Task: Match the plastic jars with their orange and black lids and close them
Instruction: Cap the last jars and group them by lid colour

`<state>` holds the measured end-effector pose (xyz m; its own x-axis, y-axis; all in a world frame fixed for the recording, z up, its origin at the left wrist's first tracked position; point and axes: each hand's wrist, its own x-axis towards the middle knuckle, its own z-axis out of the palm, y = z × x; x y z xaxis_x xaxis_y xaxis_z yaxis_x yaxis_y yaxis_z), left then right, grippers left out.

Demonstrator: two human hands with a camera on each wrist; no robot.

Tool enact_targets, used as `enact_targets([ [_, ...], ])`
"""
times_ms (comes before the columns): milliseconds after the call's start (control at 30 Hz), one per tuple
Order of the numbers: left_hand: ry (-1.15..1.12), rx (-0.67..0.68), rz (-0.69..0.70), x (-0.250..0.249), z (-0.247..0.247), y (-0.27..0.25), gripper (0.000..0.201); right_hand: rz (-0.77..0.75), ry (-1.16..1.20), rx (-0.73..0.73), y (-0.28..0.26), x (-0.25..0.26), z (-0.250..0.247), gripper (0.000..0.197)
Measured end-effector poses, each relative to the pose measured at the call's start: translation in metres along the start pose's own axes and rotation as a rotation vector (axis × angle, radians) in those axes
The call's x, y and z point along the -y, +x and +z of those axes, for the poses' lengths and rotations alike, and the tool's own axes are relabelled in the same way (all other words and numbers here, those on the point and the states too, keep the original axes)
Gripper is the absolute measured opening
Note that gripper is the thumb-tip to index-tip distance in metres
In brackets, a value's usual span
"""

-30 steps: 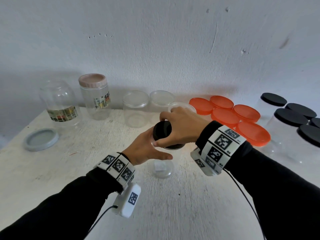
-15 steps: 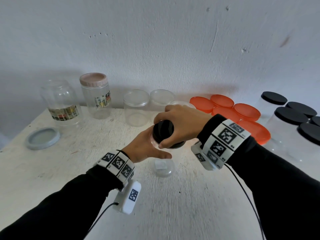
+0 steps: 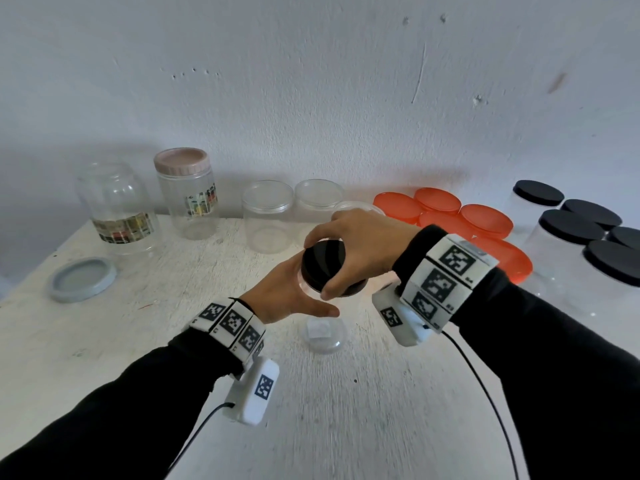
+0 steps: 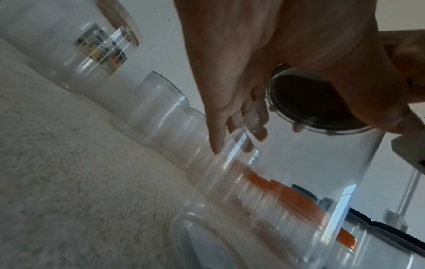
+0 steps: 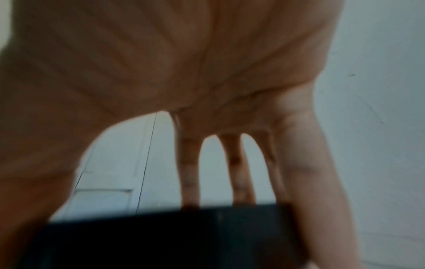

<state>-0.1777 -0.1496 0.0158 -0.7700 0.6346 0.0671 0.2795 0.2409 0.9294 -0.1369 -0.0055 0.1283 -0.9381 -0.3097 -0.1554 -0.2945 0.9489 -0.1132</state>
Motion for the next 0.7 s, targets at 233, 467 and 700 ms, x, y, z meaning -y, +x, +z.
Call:
enact_targets([
  [233,-0.048,0.004,0.025,0.002,0.002,-0.003,0.075,0.112,-0.212,-0.225,0.003,0.010,0.017,0.068],
  [467,0.032,-0.020,0.020,-0.001,0.002,-0.003,0.077,-0.107,0.021,0.132,-0.003,-0.004,-0.002,0.072],
  [700,-0.053,-0.042,0.035,-0.001,0.008,-0.007,0.080,0.092,-0.168,-0.246,0.002,0.008,0.020,0.066],
])
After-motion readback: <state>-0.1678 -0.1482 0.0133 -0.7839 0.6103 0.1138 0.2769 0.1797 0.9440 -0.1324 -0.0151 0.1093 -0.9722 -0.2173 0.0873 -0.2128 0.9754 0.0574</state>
